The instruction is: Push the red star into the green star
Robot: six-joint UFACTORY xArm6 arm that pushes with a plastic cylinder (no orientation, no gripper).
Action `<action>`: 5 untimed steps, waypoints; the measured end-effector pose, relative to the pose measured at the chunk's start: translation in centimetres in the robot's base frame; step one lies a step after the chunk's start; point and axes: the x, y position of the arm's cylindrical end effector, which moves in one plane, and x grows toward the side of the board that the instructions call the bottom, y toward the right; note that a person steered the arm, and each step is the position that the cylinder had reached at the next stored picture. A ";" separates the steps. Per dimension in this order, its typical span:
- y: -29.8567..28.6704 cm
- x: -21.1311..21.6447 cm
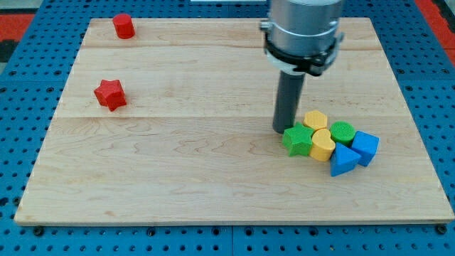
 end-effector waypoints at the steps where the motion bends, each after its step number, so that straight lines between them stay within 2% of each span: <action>1: -0.4 0.4; 3: -15.9 0.1; 5: -27.6 -0.8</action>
